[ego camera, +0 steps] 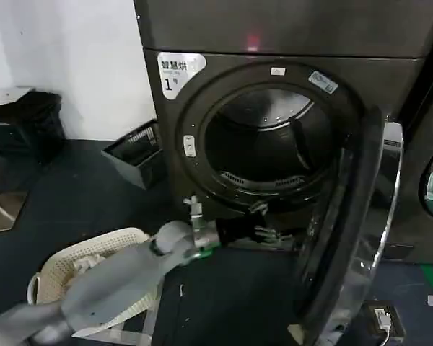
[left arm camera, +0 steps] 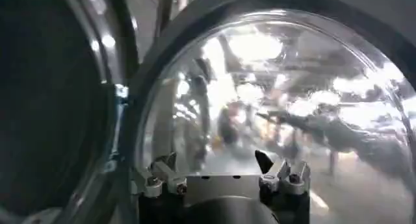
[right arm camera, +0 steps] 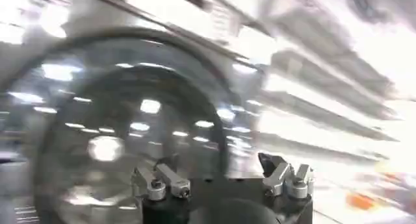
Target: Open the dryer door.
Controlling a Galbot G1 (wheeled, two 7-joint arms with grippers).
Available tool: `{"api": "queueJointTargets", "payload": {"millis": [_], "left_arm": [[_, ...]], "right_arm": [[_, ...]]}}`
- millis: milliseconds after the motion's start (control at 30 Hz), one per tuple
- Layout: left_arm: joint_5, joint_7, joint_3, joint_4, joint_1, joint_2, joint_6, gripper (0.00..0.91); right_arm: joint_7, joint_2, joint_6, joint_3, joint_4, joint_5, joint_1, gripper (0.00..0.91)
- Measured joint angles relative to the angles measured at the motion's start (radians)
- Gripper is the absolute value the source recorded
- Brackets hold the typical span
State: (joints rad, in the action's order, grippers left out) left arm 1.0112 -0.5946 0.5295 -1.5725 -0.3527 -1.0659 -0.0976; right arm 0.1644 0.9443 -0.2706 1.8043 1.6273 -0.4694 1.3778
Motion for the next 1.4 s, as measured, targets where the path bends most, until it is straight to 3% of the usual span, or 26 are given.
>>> {"api": "queueJointTargets", "payload": {"millis": [300,467,1400], "left_arm": [[-0.005,0.001,0.06,0.033,0.05,-0.067,-0.002,0.907],[-0.013,0.008,0.07,0.06,0.062,-0.111,-0.003,0.907],[-0.116,0.018,0.127,0.239,0.132,-0.374,-0.042,0.907]], "right_arm": [[-0.037,-0.048,0.002,0.132,-0.024,0.006,0.027,0.907],[-0.033,-0.055,0.033,0.176,-0.023,0.007,0.046,0.907],[-0.031,-0.062,0.093,0.254,-0.003,-0.02,0.087,0.907]]}}
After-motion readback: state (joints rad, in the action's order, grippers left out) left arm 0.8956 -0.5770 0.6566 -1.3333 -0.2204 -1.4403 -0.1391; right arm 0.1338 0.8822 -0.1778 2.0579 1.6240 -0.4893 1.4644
